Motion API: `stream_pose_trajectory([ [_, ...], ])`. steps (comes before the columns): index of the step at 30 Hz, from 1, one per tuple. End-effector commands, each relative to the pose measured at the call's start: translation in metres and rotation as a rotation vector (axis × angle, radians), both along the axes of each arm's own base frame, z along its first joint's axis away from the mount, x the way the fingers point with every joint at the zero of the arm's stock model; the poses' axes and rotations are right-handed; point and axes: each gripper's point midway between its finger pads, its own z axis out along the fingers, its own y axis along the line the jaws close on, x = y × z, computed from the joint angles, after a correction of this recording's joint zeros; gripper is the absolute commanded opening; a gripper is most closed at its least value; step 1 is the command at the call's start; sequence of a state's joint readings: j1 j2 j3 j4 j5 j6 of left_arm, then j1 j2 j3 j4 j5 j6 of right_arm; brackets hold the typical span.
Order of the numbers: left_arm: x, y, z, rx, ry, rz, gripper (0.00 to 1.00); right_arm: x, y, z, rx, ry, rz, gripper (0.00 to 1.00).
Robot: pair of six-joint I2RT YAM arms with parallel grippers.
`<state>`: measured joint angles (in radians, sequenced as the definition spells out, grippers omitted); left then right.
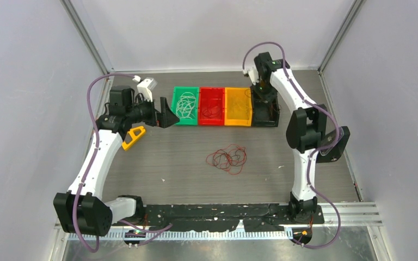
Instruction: Untangle the cables
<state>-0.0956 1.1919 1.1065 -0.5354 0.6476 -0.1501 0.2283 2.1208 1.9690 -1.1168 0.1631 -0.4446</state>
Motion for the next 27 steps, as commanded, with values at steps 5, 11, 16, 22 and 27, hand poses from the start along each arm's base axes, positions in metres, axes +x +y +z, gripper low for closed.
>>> stream_pose_trajectory([
  [5, 0.004, 0.000, -0.002, -0.013, -0.004, 0.005, 1.00, 0.042, 0.037, 0.001, 0.204, -0.046, -0.154, 0.05],
  [11, 0.004, 0.002, -0.002, 0.003, -0.010, 0.004, 1.00, 0.085, 0.028, 0.009, 0.269, -0.285, -0.210, 0.05],
  [16, 0.006, 0.002, -0.001, 0.000, -0.012, 0.005, 1.00, 0.085, 0.024, -0.023, 0.288, -0.284, -0.234, 0.05],
  [22, 0.008, 0.001, 0.002, -0.003, -0.010, 0.002, 0.99, 0.092, 0.020, -0.046, 0.320, -0.316, -0.237, 0.07],
  [27, 0.010, 0.000, 0.003, -0.006, -0.003, -0.001, 1.00, 0.092, 0.034, -0.024, 0.415, -0.372, -0.158, 0.40],
])
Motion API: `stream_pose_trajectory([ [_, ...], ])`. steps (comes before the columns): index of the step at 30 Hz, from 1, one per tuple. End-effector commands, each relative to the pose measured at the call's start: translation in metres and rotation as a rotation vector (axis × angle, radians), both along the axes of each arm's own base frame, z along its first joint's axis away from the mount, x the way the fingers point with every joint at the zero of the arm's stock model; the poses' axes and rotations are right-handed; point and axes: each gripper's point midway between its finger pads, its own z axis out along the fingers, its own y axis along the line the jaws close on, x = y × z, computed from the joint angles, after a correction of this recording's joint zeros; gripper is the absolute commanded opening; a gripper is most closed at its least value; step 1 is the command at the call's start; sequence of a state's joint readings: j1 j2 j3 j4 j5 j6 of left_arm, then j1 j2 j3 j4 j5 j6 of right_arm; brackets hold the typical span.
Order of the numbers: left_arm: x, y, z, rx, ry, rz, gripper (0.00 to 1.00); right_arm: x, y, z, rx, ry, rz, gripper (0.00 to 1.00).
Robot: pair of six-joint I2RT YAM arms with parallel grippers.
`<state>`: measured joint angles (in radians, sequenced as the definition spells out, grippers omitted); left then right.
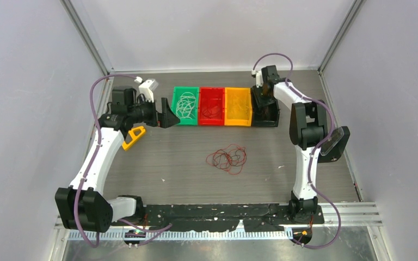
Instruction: Untangle the cables
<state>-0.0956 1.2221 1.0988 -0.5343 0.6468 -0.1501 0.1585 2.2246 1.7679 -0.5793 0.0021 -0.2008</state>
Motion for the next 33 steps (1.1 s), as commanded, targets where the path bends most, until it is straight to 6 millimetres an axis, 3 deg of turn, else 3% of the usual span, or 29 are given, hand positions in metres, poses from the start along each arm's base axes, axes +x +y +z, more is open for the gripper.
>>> stream_pose_trajectory([
  [1, 0.007, 0.000, 0.015, -0.010, -0.038, -0.002, 1.00, 0.023, 0.017, 0.065, 0.107, -0.206, 0.053, 0.42],
  [6, 0.007, 0.000, 0.017, -0.013, -0.039, -0.003, 1.00, 0.014, 0.019, 0.109, 0.139, -0.264, 0.087, 0.50],
  [17, 0.007, -0.001, 0.021, -0.014, -0.055, -0.011, 1.00, -0.010, 0.004, 0.172, 0.163, -0.310, 0.130, 0.75],
  [20, 0.000, -0.005, 0.020, 0.002, -0.077, -0.068, 1.00, -0.041, 0.019, 0.183, 0.217, -0.251, 0.262, 0.82],
  [23, -0.013, -0.011, 0.006, 0.030, -0.058, -0.128, 1.00, -0.101, 0.053, 0.198, 0.347, -0.198, 0.477, 0.87],
  [26, -0.030, -0.029, -0.019, 0.037, -0.034, -0.215, 1.00, -0.162, 0.082, 0.175, 0.341, -0.086, 0.634, 0.93],
  [27, -0.037, -0.037, -0.029, 0.060, -0.049, -0.263, 0.99, -0.189, 0.096, 0.156, 0.323, -0.022, 0.691, 0.93],
  [29, -0.048, -0.057, -0.047, 0.072, -0.057, -0.344, 0.99, -0.222, 0.113, 0.128, 0.291, 0.041, 0.759, 0.94],
  [33, -0.053, -0.101, -0.063, 0.007, -0.063, -0.438, 0.82, -0.234, 0.133, 0.097, 0.287, 0.036, 0.776, 0.92],
])
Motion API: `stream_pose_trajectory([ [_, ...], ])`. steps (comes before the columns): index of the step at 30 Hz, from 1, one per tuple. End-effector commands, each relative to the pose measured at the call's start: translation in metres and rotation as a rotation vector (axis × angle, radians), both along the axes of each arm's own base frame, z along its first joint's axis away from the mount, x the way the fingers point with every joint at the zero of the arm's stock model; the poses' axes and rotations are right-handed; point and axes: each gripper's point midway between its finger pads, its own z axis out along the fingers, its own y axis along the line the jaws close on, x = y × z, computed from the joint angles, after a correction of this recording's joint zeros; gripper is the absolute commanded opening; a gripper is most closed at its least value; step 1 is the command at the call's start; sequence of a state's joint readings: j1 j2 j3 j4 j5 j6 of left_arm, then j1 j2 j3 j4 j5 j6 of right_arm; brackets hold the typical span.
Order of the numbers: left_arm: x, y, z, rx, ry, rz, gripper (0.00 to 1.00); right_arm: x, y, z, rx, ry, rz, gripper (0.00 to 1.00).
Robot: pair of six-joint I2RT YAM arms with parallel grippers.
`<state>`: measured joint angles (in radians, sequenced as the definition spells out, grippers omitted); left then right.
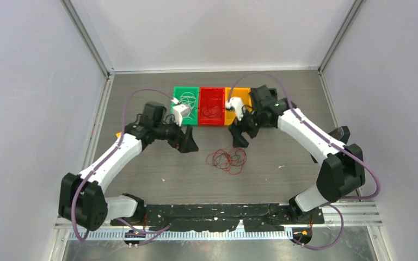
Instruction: Untangle the cables
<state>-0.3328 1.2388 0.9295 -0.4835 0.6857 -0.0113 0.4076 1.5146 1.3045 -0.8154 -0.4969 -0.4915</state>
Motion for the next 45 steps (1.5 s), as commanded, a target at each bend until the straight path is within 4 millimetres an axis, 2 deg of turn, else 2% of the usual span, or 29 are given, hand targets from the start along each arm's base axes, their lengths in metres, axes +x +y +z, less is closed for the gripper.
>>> stream_pose_trajectory([
  [1, 0.007, -0.048, -0.002, -0.094, -0.080, -0.120, 0.76, -0.013, 0.007, -0.040, -0.030, 0.051, 0.016, 0.91],
  [5, 0.012, -0.091, -0.018, -0.106, -0.099, -0.202, 0.71, -0.009, -0.005, -0.062, -0.046, 0.157, -0.093, 0.86],
  [9, 0.026, -0.129, -0.032, -0.114, -0.098, -0.210, 0.71, -0.013, -0.022, -0.068, -0.002, 0.249, -0.183, 0.83],
  [15, 0.035, -0.166, -0.056, -0.070, -0.094, -0.239, 0.73, -0.020, -0.031, -0.077, 0.031, 0.323, -0.222, 0.81],
  [18, 0.037, -0.171, -0.071, -0.038, -0.038, -0.236, 0.59, -0.019, -0.035, -0.084, 0.026, 0.343, -0.242, 0.78],
  [21, 0.028, -0.167, -0.082, -0.008, 0.016, -0.263, 0.31, -0.016, -0.038, -0.098, 0.003, 0.362, -0.275, 0.77],
  [23, 0.021, -0.164, -0.076, -0.008, 0.021, -0.292, 0.12, -0.010, -0.038, -0.109, -0.008, 0.368, -0.299, 0.74],
  [24, 0.019, -0.161, -0.072, -0.003, 0.010, -0.298, 0.03, -0.008, -0.039, -0.115, -0.024, 0.378, -0.317, 0.73],
  [25, 0.017, -0.158, -0.068, -0.001, -0.004, -0.298, 0.00, -0.003, -0.038, -0.118, -0.026, 0.367, -0.326, 0.71],
  [31, 0.001, -0.143, -0.038, -0.042, -0.077, -0.322, 0.00, 0.013, -0.030, -0.132, -0.082, 0.303, -0.370, 0.62],
  [35, 0.002, -0.138, -0.026, -0.042, -0.101, -0.296, 0.00, 0.013, -0.022, -0.141, -0.119, 0.295, -0.381, 0.56],
  [37, 0.004, -0.133, -0.009, -0.065, -0.106, -0.288, 0.00, 0.012, -0.020, -0.146, -0.157, 0.280, -0.382, 0.55],
  [40, 0.000, -0.122, 0.037, -0.116, -0.116, -0.286, 0.00, 0.007, -0.027, -0.161, -0.256, 0.255, -0.394, 0.51],
  [43, -0.010, -0.104, 0.104, -0.182, -0.214, -0.287, 0.00, 0.003, -0.035, -0.168, -0.324, 0.249, -0.391, 0.41],
  [45, -0.022, -0.087, 0.155, -0.236, -0.333, -0.282, 0.00, 0.003, -0.035, -0.169, -0.347, 0.232, -0.390, 0.38],
])
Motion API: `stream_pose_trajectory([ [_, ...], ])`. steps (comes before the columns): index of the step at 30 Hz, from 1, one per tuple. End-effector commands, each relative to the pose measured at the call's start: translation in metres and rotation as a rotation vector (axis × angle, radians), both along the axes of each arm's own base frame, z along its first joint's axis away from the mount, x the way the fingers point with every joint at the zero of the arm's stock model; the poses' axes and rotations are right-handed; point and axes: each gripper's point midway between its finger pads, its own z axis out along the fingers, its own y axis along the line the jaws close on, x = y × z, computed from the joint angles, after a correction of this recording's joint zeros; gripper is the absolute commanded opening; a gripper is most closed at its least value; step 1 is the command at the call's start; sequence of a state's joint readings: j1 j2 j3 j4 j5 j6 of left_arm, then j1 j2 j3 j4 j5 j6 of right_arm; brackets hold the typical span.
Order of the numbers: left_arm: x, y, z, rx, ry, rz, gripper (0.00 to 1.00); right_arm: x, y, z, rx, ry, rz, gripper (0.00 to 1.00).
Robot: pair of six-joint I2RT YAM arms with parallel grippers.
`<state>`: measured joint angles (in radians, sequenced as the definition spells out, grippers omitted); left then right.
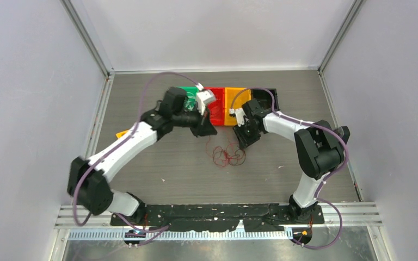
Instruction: Untangle the cables
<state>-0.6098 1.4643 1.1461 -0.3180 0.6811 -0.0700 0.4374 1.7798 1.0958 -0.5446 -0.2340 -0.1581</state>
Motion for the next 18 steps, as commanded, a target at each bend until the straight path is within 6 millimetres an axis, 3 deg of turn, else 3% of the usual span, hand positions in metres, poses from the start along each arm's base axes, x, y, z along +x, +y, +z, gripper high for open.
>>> stream_pose_trajectory([
  [1, -0.029, 0.030, 0.142, -0.207, -0.265, -0.039, 0.00, -0.003, -0.013, -0.024, -0.134, -0.001, -0.002, 0.37],
  [10, -0.079, 0.077, 0.283, -0.406, -0.543, -0.041, 0.00, -0.010, -0.009, -0.031, -0.223, -0.005, 0.101, 0.36],
  [14, -0.088, 0.096, 0.341, -0.498, -0.644, 0.013, 0.00, -0.010, -0.009, -0.030, -0.239, 0.005, 0.115, 0.37],
  [18, -0.097, 0.110, 0.383, -0.543, -0.718, 0.037, 0.00, -0.014, -0.012, -0.024, -0.251, 0.016, 0.133, 0.47],
])
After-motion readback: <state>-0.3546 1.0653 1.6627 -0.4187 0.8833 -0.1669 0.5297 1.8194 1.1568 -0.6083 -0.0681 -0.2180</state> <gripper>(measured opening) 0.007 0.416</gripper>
